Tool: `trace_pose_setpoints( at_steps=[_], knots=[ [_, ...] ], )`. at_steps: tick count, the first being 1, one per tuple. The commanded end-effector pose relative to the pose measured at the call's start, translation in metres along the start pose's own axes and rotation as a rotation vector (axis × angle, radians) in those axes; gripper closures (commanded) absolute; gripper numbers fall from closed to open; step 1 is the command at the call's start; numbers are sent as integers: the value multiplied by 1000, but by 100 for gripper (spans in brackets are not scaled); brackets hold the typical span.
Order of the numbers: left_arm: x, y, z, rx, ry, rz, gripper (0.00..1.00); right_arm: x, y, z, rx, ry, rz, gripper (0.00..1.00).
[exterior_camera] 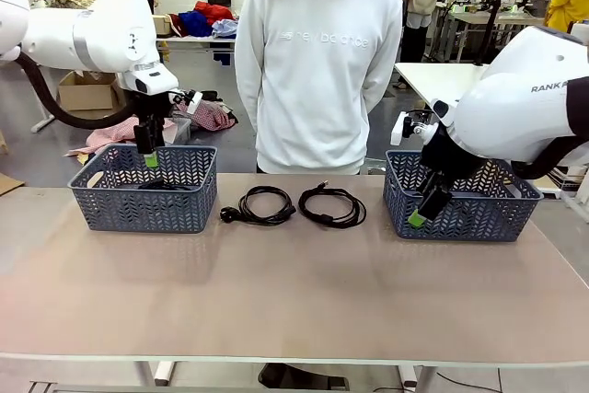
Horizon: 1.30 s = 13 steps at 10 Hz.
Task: Organize the cables according to human instructions.
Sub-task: Pick up a bundle of cables and place it in the basket indicated by the human.
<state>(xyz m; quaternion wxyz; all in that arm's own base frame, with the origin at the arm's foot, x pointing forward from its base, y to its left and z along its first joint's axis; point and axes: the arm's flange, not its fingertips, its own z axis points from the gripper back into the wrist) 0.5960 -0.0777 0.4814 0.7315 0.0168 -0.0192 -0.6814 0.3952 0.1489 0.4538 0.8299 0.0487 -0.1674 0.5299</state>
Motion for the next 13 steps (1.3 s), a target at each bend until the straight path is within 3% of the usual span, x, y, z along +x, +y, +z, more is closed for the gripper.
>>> trace_pose_setpoints(
  at_steps=[1, 6, 9, 13],
  knots=[
    [0, 0, 1, 11, 3, -6, 0, 0, 0, 1, -7, -3, -7, 0],
    [2, 0, 0, 4, 0, -4, 0, 0, 0, 1, -7, -3, -7, 0],
    [13, -21, 7, 4, -155, 97, 0, 0, 0, 1, -7, -3, -7, 0],
    [34, -79, 4, -28, -296, 80, 0, 0, 0, 1, -7, -3, -7, 0]
  ],
)
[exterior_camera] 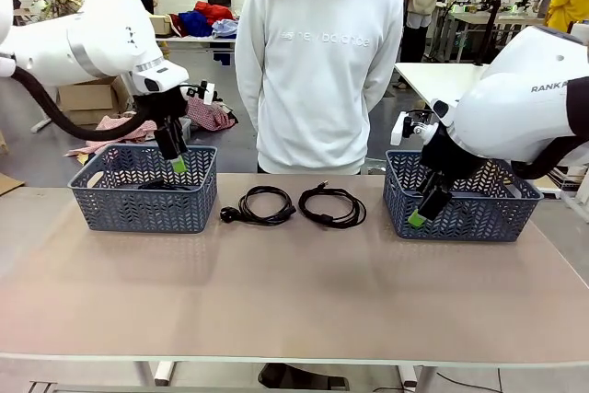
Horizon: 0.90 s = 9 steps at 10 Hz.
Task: Organize the cables according to human instructions.
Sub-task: Pick up a bundle of cables and place it in the basket indicated by the human.
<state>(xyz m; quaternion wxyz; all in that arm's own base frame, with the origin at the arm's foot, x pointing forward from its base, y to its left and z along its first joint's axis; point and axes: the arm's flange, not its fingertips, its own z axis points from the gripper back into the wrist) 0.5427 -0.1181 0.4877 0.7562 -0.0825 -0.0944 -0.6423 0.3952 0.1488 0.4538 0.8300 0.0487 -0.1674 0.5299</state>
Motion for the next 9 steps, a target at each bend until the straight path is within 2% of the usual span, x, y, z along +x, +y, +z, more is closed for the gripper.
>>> trace_pose_setpoints(
  at_steps=[1, 5, 9],
  knots=[
    [-2, -42, -8, -4, -97, -50, 0, 0, 0, 1, -7, -3, -7, 0],
    [16, -95, -26, 42, -180, -119, 0, 0, 0, 1, -7, -3, -7, 0],
    [27, -114, -38, 52, -152, -143, 0, 0, 0, 1, -7, -3, -7, 0]
  ],
)
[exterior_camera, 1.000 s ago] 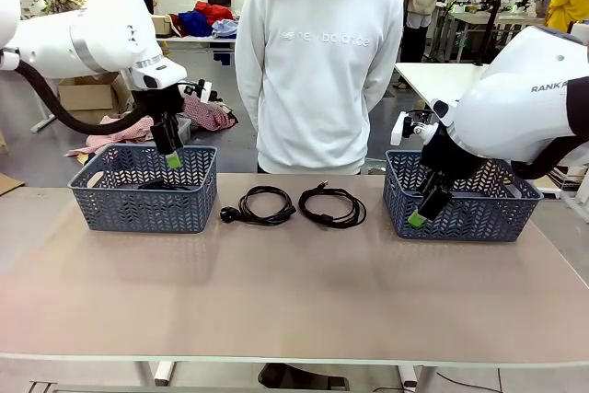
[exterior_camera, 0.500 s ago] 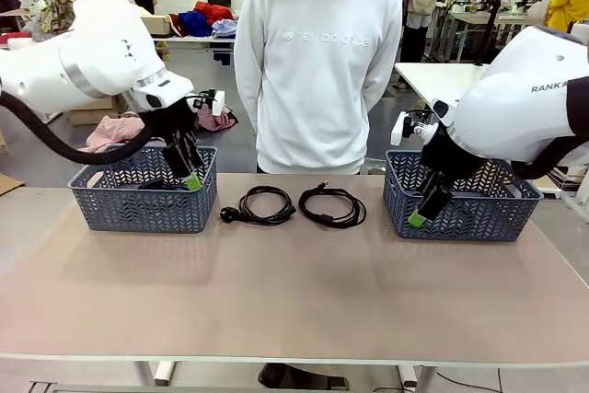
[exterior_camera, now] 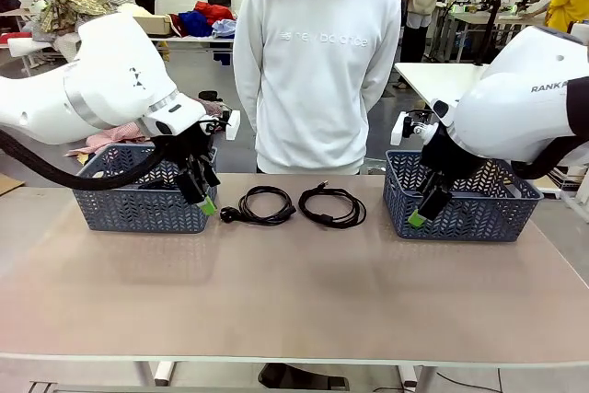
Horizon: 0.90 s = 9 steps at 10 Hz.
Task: Organize the cables according to human instructions.
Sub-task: Pick up a bundle of cables and place it in the basket indicated by the human.
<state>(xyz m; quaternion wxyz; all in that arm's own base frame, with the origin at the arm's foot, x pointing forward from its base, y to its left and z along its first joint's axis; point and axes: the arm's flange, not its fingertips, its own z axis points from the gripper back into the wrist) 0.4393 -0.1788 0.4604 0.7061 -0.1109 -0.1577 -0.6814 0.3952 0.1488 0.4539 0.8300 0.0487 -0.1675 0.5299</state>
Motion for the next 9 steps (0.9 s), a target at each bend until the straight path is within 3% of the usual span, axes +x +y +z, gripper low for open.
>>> trace_pose_setpoints(
  at_steps=[1, 9],
  knots=[
    [-6, -5, 0, 26, -12, -13, 0, 0, 0, 1, -7, -3, -7, 0],
    [0, 0, 0, 0, 0, 0, 0, 0, 0, 1, -7, -3, -7, 0]
  ],
)
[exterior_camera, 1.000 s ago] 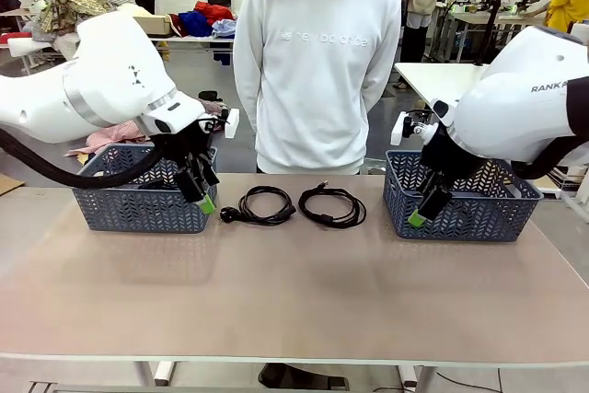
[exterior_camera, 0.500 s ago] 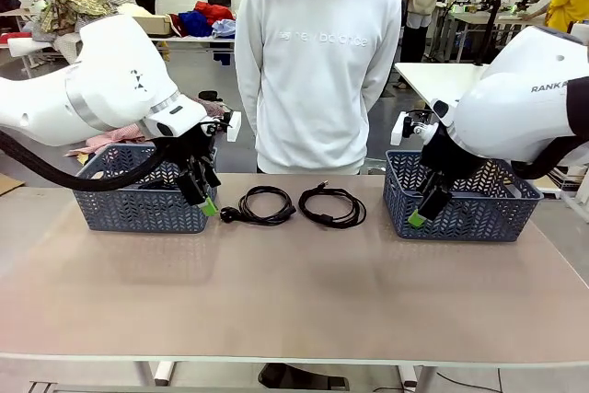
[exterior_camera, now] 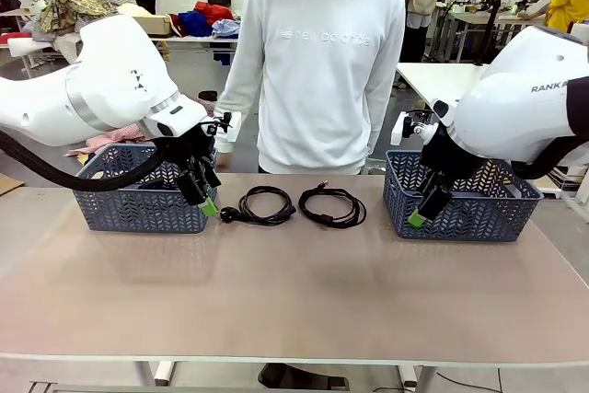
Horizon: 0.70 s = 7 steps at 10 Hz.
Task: Organize the cables according to human instructions.
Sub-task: Pick up a bundle of cables and place it in the basket indicated by the human.
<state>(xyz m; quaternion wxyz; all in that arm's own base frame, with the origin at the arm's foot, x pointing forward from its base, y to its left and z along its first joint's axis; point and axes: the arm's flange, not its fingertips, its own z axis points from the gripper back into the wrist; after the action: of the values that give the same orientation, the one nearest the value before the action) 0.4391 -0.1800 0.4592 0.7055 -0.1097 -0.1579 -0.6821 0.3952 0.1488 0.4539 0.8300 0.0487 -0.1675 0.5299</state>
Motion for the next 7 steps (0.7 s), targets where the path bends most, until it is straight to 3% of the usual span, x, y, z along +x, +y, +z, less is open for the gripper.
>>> trace_pose_setpoints(
  at_steps=[1, 7],
  knots=[
    [-1, 0, 2, -2, -1, 2, 0, 0, 0, 1, -7, -3, -7, 0],
    [-1, 0, 2, -2, -1, 2, 0, 0, 0, 1, -7, -3, -7, 0]
  ],
)
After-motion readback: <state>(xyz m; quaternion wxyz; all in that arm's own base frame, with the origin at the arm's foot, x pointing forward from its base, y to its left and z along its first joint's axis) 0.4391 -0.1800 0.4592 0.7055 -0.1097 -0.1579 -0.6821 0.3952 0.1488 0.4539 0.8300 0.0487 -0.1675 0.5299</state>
